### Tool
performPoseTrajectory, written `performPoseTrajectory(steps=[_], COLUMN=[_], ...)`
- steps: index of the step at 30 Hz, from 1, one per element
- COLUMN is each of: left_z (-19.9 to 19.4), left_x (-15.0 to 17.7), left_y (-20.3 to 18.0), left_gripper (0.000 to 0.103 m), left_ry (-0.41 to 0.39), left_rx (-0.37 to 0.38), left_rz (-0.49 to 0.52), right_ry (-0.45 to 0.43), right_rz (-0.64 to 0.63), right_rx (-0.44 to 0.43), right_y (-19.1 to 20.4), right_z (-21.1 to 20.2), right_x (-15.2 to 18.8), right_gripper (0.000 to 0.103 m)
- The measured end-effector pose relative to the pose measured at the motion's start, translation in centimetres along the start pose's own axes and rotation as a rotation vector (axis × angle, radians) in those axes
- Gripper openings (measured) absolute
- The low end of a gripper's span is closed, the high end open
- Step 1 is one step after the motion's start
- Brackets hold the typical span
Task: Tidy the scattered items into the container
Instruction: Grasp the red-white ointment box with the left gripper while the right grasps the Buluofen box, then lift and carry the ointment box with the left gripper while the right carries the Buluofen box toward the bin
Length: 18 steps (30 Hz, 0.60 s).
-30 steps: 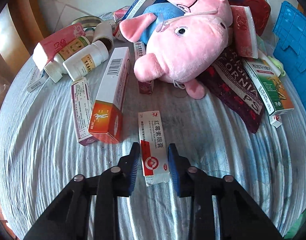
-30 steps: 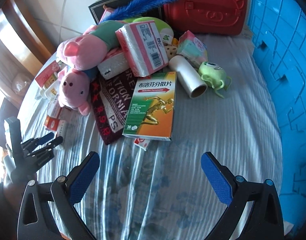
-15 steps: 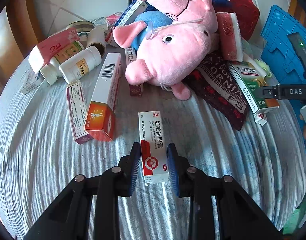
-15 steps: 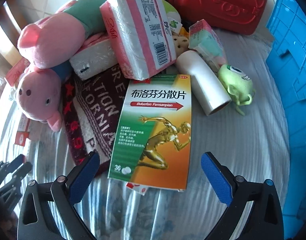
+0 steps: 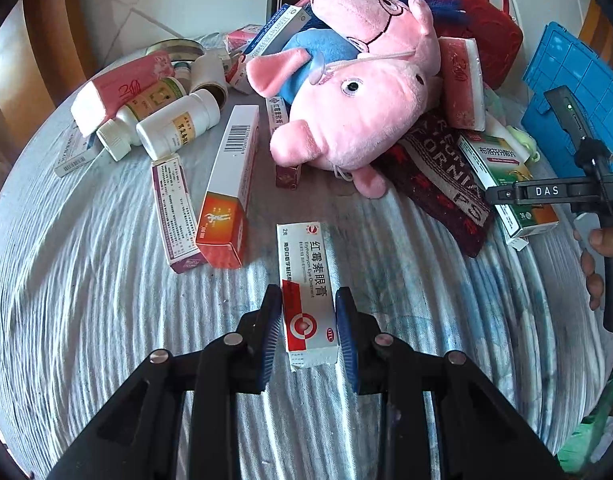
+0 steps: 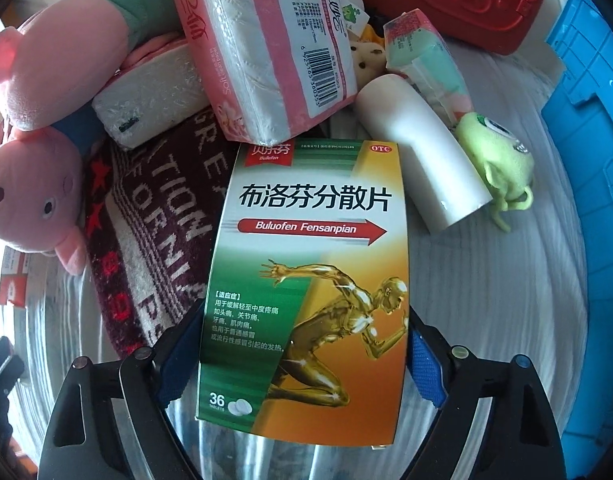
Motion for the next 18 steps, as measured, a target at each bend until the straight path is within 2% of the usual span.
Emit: performPoseTrajectory(steps=[18], left_z=[-3.7], left_x=[0.6], left_y=[-2.6], left_gripper=[0.027], left_ry=[-0.029], left_rx=[0.017], left_rz=[0.04], right_ry=[-0.026], right_rz=[0.007], right_rx=[-0.072], right_y=[1.1], right_z=[-5.5], right_x=[5.7], right_gripper=[0.088])
Point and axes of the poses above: each gripper's, at about its wrist camera, not at the fingertips, and z roughly the way its jaws point, y to its left, x to its underside, the point moved 7 cm from there along z, roughly the way its jaws point, and after that the axes turned 8 degrees about -z, right-handed, at the moved point
